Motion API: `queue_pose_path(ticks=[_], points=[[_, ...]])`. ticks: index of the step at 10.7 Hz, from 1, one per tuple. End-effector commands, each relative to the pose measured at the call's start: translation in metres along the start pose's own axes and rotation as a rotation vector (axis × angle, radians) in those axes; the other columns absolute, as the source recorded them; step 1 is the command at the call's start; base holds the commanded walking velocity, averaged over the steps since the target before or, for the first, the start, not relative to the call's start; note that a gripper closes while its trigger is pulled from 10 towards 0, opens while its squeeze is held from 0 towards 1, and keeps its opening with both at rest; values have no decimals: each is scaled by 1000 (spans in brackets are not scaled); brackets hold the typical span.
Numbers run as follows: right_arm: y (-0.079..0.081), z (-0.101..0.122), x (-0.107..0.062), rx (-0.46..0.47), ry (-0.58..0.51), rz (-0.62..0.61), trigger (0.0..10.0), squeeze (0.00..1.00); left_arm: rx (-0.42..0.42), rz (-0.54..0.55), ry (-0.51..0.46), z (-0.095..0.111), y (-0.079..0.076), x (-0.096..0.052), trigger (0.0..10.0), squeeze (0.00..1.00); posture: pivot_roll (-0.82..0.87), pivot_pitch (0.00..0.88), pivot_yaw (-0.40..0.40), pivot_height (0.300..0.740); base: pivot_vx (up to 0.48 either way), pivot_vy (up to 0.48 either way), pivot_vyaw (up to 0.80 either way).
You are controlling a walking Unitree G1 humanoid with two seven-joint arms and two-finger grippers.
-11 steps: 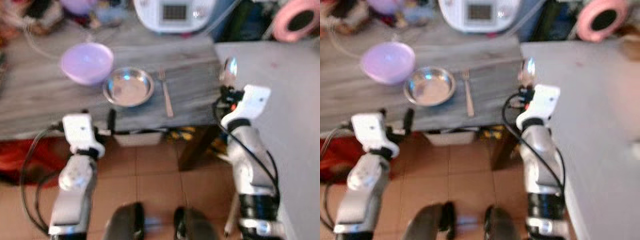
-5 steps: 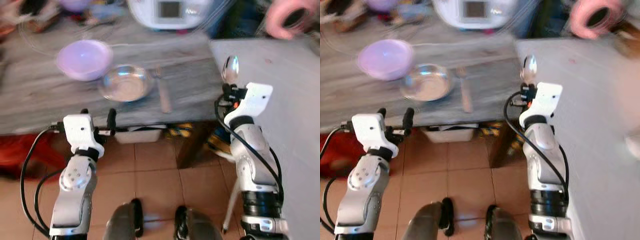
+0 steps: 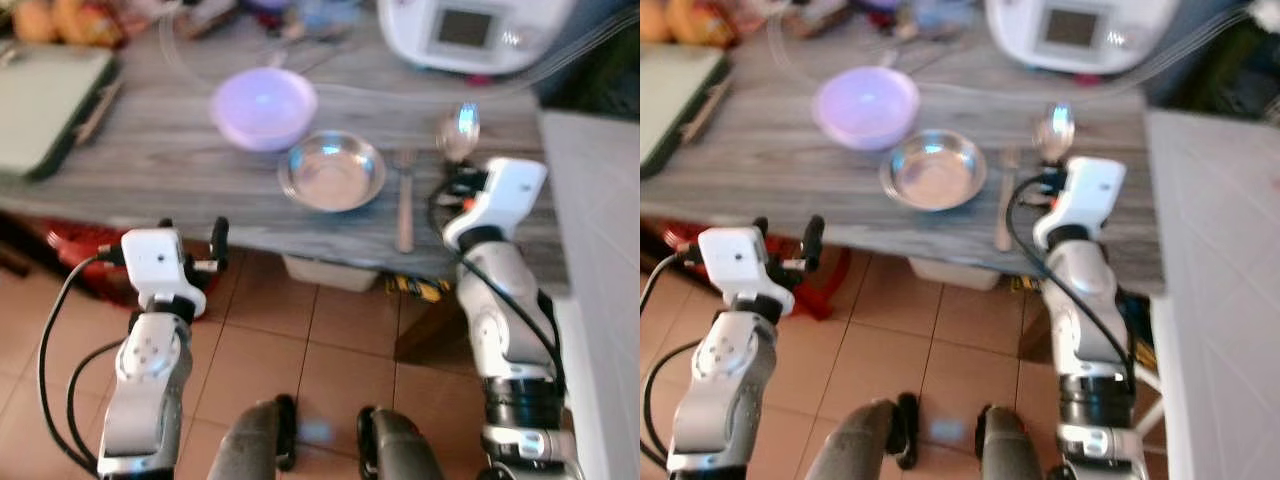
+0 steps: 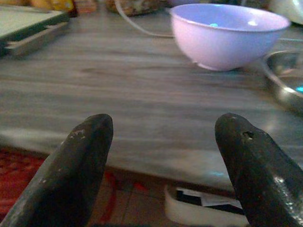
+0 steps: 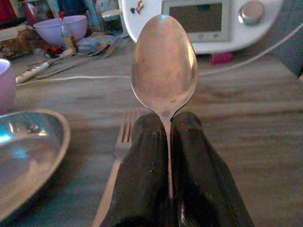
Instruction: Setting the table
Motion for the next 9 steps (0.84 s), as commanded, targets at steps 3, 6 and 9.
queue_pose_path(ticks=[3,6,9], points=[[-10,-2,-2,3,12,-71,10000,0,7,-3,5,2,3,-3,10000,0,20,237,19,740,0,0,0],[-31,-19,-4,75,108,-214,10000,0,2,-18,14,1,0,-6,10000,0,19,245,18,740,0,0,0],[-23,-21,8,134,145,-174,10000,0,-5,-36,24,1,-3,-8,10000,0,29,256,24,740,0,0,0]])
Point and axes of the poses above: a point about 5 cm out from each wrist's last joint towards the gripper, its own x axis pointing out of the wrist towards the gripper, its own z axis along the axis of the wrist's last joint, y = z × x, the point moved 2 cm from there along x, pointing out of the wrist towards the gripper, and after that the axes turned 1 degree about -x, right-handed, at the moved point
